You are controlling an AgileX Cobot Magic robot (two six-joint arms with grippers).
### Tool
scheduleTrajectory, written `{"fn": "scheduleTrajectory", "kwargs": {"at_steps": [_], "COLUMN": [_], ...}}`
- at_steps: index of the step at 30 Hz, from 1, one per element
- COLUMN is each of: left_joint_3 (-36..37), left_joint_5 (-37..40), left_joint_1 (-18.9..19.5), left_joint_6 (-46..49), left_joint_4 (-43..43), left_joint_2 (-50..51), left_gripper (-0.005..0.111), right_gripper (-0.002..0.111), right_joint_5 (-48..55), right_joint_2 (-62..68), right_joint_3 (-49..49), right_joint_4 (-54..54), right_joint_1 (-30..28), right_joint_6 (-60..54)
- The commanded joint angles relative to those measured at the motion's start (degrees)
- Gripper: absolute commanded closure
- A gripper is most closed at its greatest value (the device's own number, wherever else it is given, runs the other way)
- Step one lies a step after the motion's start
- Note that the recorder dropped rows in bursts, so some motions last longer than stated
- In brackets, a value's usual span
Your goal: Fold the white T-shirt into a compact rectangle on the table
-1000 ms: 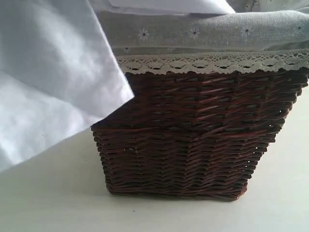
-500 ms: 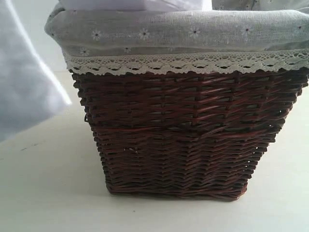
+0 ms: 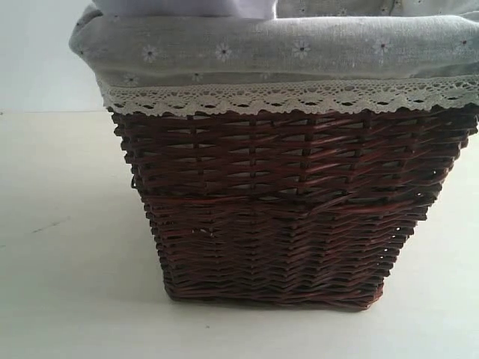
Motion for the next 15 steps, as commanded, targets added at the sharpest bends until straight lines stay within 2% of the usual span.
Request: {"fn": "scheduleTrajectory", "kwargs": {"at_steps": [1, 6, 10, 15], "left_joint_3": [-2.67, -3.92, -6.25, -8.11], "left_joint_5": [-2.46, -2.81, -2.95, -3.86], "left_joint_1": [-0.33, -0.33, -0.33, -0.33], "left_joint_6": [-0.02, -0.02, -0.02, -0.15], "left_joint_4": [-0.43, -0.87, -0.91, -0.91], "left_joint_2": [0.64, 0.68, 0.68, 0.68], "left_gripper": [0.107, 0.107, 0.107, 0.107], "right_gripper": [0.108, 0.108, 0.108, 0.108], "right_joint_5": [-0.1, -0.1, -0.1, -13.3], "right_joint_2": [-1.2, 0.15, 4.09, 11.43], "right_joint_3": [8.34, 16.0, 20.72, 22.04], "right_joint_4": [1.4, 1.17, -3.43, -2.73], "right_joint_1": [3.64, 6.11, 6.11, 6.11], "right_joint_6": [-2.85, -7.63, -9.41, -11.24]}}
